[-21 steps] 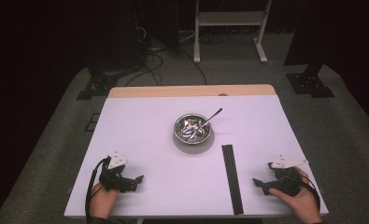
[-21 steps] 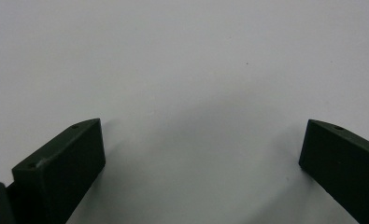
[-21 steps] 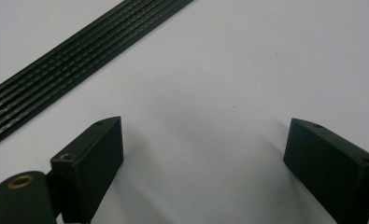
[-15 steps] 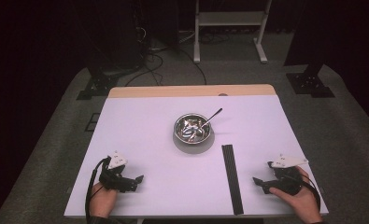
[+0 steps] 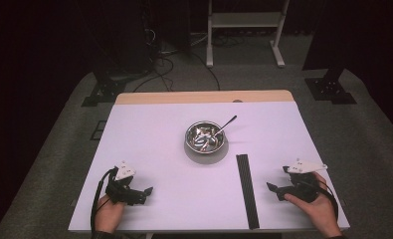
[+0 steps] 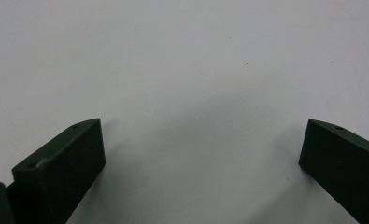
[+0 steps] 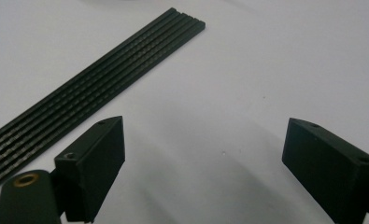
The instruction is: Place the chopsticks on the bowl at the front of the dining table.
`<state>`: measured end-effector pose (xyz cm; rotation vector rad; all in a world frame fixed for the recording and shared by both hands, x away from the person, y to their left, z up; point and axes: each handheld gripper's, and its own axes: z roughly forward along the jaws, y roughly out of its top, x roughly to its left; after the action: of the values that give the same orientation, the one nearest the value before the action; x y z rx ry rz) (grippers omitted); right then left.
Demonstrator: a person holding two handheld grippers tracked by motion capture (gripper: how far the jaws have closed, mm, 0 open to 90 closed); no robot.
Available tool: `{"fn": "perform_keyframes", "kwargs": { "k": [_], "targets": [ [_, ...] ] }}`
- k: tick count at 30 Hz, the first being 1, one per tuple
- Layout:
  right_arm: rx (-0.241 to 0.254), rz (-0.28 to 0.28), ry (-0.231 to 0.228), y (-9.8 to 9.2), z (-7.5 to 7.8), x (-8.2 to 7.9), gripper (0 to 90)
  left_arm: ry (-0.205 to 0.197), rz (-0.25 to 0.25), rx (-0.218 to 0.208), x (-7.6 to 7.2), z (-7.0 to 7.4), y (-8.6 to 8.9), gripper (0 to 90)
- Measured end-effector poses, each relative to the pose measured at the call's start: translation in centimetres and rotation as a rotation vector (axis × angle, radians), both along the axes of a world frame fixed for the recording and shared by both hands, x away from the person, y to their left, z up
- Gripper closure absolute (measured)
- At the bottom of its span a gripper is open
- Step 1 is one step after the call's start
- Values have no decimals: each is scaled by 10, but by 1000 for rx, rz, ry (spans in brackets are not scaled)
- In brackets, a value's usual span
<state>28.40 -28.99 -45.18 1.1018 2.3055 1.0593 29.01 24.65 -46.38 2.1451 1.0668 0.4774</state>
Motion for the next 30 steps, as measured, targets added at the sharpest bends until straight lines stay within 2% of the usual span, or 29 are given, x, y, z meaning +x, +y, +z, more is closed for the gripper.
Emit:
{"fn": "perform_keyframes", "kwargs": {
  "k": [19, 30],
  "targets": [
    [39, 6, -11, 9, 8, 15, 115, 0, 0, 1, 0, 0, 0, 0],
    [48, -16, -24, 12, 12, 26, 116, -1, 0, 2, 0, 0, 0, 0]
  ]
}}
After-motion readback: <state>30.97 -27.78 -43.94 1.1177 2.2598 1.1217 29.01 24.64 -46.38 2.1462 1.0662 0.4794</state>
